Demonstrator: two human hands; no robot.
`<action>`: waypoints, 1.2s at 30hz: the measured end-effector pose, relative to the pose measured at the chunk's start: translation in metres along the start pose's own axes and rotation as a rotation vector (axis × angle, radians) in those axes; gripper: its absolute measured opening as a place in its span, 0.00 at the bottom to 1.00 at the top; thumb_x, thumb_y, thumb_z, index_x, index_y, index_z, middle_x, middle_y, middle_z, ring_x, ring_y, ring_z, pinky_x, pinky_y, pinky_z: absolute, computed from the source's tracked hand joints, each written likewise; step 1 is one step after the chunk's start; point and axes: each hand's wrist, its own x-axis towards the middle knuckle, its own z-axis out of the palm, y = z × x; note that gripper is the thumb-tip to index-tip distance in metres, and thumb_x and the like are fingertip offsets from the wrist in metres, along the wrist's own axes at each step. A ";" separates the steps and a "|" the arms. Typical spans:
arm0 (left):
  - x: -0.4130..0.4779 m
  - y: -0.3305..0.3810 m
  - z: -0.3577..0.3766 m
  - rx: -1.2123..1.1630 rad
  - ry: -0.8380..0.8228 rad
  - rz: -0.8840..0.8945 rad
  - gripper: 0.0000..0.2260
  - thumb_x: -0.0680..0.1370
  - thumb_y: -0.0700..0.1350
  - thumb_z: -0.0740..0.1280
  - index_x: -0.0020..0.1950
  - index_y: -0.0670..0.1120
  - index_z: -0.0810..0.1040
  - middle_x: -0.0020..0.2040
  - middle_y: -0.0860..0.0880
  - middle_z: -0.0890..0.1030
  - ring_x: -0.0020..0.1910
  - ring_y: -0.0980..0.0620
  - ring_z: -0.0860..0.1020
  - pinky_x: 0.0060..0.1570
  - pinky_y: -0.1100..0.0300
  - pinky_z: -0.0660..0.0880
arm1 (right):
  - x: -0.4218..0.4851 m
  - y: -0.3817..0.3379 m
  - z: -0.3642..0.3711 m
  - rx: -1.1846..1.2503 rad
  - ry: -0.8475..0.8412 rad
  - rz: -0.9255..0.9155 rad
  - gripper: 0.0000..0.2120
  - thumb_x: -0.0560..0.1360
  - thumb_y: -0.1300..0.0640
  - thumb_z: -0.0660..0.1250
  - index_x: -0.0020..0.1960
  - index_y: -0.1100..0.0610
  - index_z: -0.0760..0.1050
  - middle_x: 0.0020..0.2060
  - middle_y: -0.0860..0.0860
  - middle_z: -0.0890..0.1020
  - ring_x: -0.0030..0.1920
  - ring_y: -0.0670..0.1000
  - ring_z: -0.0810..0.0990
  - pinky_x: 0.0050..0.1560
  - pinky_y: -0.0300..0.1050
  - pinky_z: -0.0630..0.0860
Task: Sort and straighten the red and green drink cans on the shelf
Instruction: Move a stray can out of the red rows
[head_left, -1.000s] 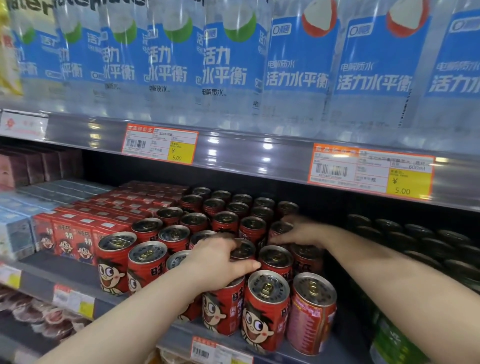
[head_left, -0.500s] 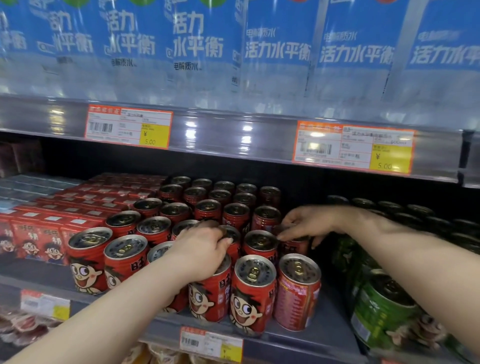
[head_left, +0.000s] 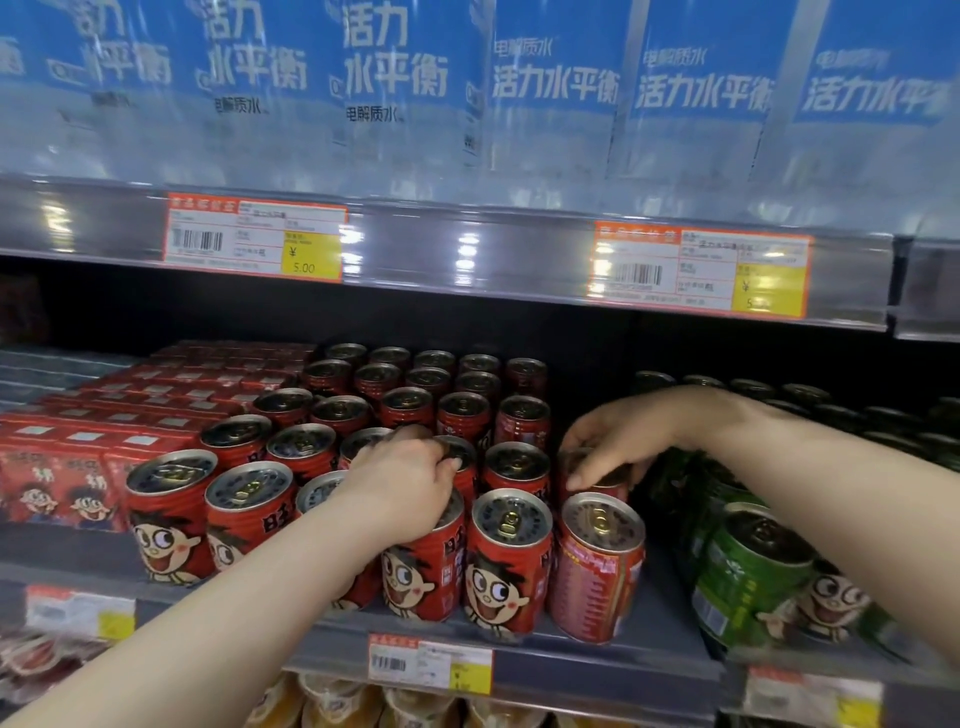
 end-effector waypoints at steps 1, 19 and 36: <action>0.000 0.000 0.000 0.002 -0.003 -0.003 0.13 0.81 0.52 0.53 0.44 0.47 0.72 0.48 0.47 0.72 0.53 0.44 0.74 0.53 0.52 0.69 | -0.001 -0.002 0.001 -0.018 -0.009 0.005 0.17 0.74 0.50 0.68 0.61 0.49 0.72 0.57 0.48 0.77 0.53 0.48 0.77 0.57 0.47 0.77; 0.005 -0.006 0.005 0.046 -0.002 0.012 0.17 0.80 0.53 0.52 0.56 0.45 0.75 0.58 0.44 0.73 0.59 0.43 0.72 0.61 0.48 0.69 | -0.072 -0.017 0.050 -0.416 0.255 -0.105 0.35 0.66 0.43 0.74 0.70 0.44 0.64 0.66 0.43 0.70 0.63 0.46 0.71 0.63 0.44 0.71; 0.005 -0.005 0.004 0.066 -0.046 0.021 0.20 0.81 0.53 0.50 0.66 0.45 0.71 0.65 0.42 0.70 0.65 0.41 0.69 0.64 0.48 0.66 | -0.083 -0.027 0.088 -0.213 0.490 0.059 0.31 0.69 0.44 0.71 0.69 0.48 0.64 0.65 0.46 0.69 0.61 0.48 0.71 0.58 0.39 0.69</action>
